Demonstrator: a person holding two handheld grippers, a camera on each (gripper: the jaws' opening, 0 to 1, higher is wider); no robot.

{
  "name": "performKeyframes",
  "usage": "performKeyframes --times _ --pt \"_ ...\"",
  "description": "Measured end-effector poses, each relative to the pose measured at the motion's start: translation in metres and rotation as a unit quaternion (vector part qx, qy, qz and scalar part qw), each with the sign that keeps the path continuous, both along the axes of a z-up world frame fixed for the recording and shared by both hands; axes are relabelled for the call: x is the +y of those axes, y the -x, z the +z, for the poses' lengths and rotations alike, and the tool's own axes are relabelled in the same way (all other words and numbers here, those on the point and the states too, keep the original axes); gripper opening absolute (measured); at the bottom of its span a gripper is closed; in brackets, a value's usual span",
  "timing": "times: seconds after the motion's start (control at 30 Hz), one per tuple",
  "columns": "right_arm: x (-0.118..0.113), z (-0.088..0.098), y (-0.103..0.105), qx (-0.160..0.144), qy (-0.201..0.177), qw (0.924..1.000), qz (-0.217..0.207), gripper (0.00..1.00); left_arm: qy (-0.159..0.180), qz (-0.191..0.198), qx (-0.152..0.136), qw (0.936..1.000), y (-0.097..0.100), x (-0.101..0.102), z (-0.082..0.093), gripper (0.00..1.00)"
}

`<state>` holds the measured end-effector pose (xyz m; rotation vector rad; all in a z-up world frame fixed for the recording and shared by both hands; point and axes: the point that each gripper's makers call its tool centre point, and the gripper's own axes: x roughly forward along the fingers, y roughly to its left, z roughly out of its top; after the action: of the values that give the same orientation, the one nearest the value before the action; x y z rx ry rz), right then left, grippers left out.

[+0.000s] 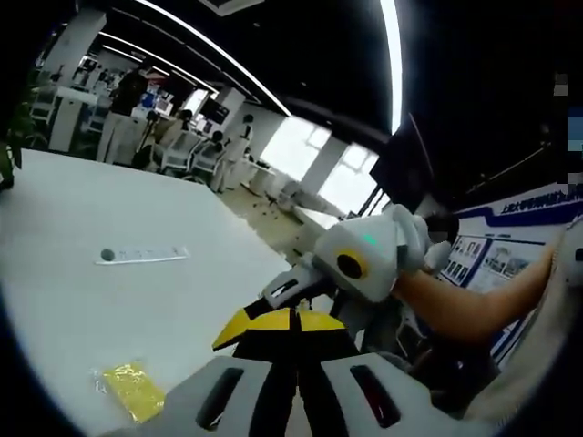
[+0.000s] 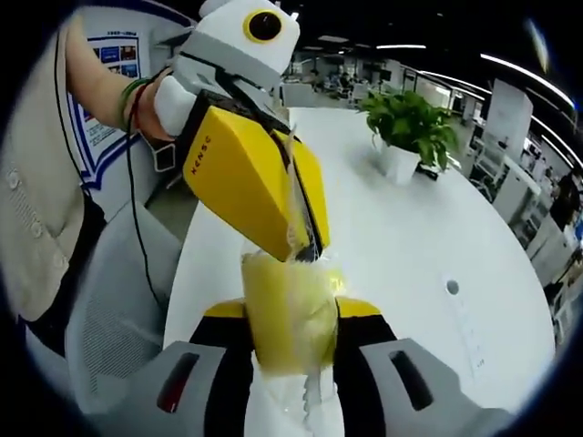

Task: Compare the silicone blocks by pressing each to a similar depth, holding the contact briefly, and releasing to observe deformation and rebound differences across the visible hardness samples.

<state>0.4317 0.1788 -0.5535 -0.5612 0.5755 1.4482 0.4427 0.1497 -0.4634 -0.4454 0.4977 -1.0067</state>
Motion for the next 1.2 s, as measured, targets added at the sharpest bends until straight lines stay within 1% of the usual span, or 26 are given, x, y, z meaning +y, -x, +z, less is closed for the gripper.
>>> performKeyframes --times 0.03,0.13,0.23,0.27,0.33,0.4,0.53,0.67,0.73,0.97,1.2 --pt "-0.001 -0.001 0.001 -0.003 0.002 1.0 0.001 0.27 0.0 -0.001 0.002 1.0 0.0 0.0 0.0 0.0" --pt "-0.003 -0.003 0.003 0.003 0.008 1.0 0.001 0.24 -0.001 -0.005 0.003 1.0 0.002 -0.002 -0.002 0.0" --pt "-0.005 -0.003 0.006 0.01 0.007 0.9999 0.004 0.2 0.001 -0.009 0.005 0.9999 0.003 -0.003 -0.002 0.0" --pt "-0.005 -0.003 0.008 0.016 0.007 0.9998 0.005 0.19 0.001 -0.011 0.006 0.9999 0.004 -0.004 -0.002 0.0" --pt "-0.007 -0.004 0.011 0.016 0.01 0.9998 0.009 0.17 0.003 -0.015 0.007 0.9999 0.006 -0.005 -0.003 0.0" --pt "-0.008 -0.004 0.012 0.015 0.012 0.9997 0.013 0.15 0.004 -0.016 0.008 0.9998 0.007 -0.007 -0.003 0.0" --pt "-0.011 -0.007 0.015 0.023 0.021 0.9994 0.012 0.13 0.004 -0.019 0.011 0.9998 0.01 -0.009 -0.006 0.0" --pt "-0.014 -0.012 0.017 0.033 0.034 0.9988 0.011 0.12 -0.002 -0.024 0.014 0.9996 0.013 -0.011 -0.009 0.0" --pt "-0.015 -0.014 0.017 0.037 0.042 0.9984 0.003 0.12 -0.004 -0.023 0.013 0.9996 0.013 -0.011 -0.011 0.0" --pt "-0.018 -0.017 0.021 0.042 0.049 0.9979 0.005 0.12 -0.008 -0.027 0.016 0.9995 0.016 -0.012 -0.013 0.0" --pt "-0.02 -0.015 0.023 0.042 0.048 0.998 0.005 0.11 -0.01 -0.03 0.015 0.9994 0.016 -0.014 -0.012 0.0"
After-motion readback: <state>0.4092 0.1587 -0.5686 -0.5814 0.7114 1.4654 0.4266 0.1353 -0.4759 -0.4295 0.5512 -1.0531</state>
